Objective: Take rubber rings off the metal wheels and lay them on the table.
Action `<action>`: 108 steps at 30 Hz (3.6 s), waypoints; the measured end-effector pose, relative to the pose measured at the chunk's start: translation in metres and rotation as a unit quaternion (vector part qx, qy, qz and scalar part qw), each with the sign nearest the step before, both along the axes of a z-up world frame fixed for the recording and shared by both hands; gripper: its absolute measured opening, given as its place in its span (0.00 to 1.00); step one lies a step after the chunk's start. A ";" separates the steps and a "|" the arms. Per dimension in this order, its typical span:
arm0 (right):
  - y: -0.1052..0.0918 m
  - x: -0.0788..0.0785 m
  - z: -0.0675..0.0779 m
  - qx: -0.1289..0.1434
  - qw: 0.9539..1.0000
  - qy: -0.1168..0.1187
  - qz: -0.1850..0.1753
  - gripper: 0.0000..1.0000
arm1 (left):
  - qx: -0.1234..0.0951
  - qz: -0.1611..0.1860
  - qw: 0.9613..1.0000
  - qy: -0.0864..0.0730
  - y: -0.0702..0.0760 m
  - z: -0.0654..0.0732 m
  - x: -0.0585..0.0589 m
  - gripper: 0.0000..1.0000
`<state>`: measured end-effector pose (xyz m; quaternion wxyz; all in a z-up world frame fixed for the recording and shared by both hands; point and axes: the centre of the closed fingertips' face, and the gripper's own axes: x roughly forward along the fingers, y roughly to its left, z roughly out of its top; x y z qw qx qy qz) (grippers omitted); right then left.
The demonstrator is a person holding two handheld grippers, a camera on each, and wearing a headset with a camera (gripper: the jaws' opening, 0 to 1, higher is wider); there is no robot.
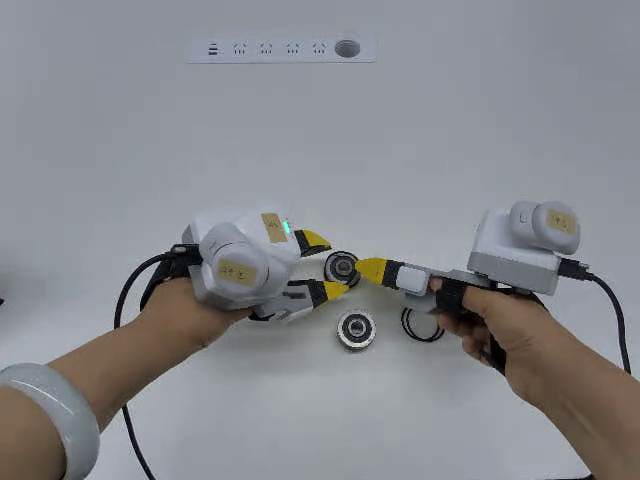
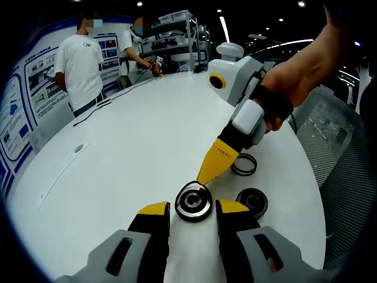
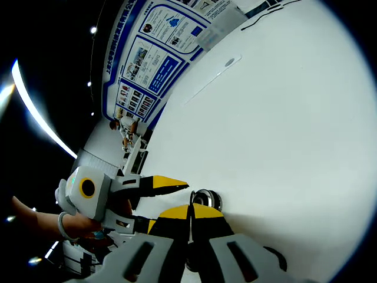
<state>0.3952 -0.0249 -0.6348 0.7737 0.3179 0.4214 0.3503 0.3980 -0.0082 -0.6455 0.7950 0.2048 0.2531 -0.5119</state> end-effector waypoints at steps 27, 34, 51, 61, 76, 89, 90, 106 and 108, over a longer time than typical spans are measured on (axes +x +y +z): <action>-0.016 -0.023 0.025 0.019 1.000 -0.009 -0.010 0.02 | -0.007 0.036 0.999 0.007 0.023 -0.002 -0.004 0.55; -0.030 -0.035 0.025 0.020 1.000 -0.002 -0.021 0.02 | -0.010 0.040 0.999 0.010 0.026 -0.002 -0.007 0.57; -0.082 -0.053 0.007 0.017 0.995 0.034 -0.090 0.02 | -0.011 0.045 0.999 0.014 0.028 -0.002 -0.010 0.56; -0.089 -0.060 -0.015 0.006 0.993 0.063 -0.101 0.02 | -0.010 0.046 0.999 0.017 0.029 -0.001 -0.011 0.54; -0.095 -0.059 -0.026 -0.113 0.992 0.006 -0.048 0.07 | -0.011 0.042 0.999 0.017 0.026 -0.001 -0.009 0.54; -0.097 -0.057 -0.031 -0.201 0.977 -0.061 0.031 0.20 | -0.011 0.042 0.999 0.018 0.025 0.000 -0.009 0.52; -0.098 -0.058 -0.031 -0.204 0.976 -0.062 0.035 0.21 | -0.011 0.042 0.999 0.018 0.025 0.001 -0.010 0.52; -0.076 -0.029 -0.008 -0.172 0.980 -0.096 0.029 0.25 | -0.016 0.046 0.999 0.014 0.021 0.006 -0.004 0.42; -0.071 -0.027 -0.005 -0.169 0.980 -0.099 0.030 0.26 | -0.016 0.044 0.999 0.015 0.020 0.006 -0.004 0.41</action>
